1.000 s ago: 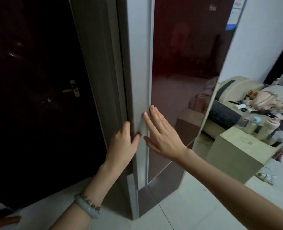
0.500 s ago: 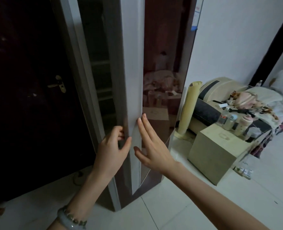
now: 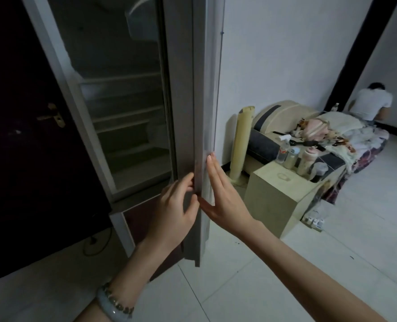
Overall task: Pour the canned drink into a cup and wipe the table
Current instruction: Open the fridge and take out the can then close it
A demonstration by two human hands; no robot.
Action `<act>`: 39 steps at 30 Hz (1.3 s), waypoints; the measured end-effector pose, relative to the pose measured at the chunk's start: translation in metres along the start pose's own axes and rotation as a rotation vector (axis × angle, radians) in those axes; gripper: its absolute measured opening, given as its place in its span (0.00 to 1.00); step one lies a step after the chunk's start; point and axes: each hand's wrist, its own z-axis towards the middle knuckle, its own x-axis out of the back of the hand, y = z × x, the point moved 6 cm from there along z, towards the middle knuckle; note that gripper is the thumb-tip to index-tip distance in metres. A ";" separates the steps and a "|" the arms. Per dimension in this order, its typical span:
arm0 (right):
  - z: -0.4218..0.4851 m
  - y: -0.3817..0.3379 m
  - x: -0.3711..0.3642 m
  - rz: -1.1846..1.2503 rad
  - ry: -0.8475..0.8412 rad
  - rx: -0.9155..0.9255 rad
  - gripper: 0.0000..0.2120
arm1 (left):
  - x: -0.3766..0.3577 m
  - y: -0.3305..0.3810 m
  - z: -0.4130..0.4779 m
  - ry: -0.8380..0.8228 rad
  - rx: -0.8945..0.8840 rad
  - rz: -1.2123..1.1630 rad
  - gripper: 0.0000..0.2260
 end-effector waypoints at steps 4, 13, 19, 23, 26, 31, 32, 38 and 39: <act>-0.022 0.025 0.027 -0.013 0.035 -0.050 0.40 | -0.032 0.031 -0.001 -0.104 -0.079 -0.016 0.23; -0.061 0.084 0.078 -0.155 0.126 -0.151 0.33 | -0.095 0.066 0.003 -0.160 -0.459 0.342 0.22; -0.080 0.131 0.109 -0.254 0.172 -0.279 0.31 | -0.145 0.071 0.015 -0.173 -0.495 0.420 0.30; -0.088 0.165 0.133 -0.316 0.218 -0.348 0.32 | -0.189 0.070 0.036 -0.212 -0.479 0.475 0.34; -0.090 0.194 0.150 -0.323 0.235 -0.404 0.32 | -0.226 0.072 0.055 -0.253 -0.486 0.495 0.34; -0.087 0.241 0.176 -0.208 0.267 -0.515 0.31 | -0.280 0.083 0.082 -0.253 -0.555 0.479 0.34; -0.085 0.251 0.180 -0.191 0.279 -0.527 0.31 | -0.290 0.085 0.087 -0.251 -0.574 0.474 0.34; -0.079 0.320 0.192 -0.159 0.307 -0.617 0.29 | -0.341 0.092 0.123 -0.259 -0.670 0.493 0.35; -0.077 0.328 0.193 -0.148 0.301 -0.612 0.29 | -0.348 0.092 0.129 -0.259 -0.688 0.498 0.35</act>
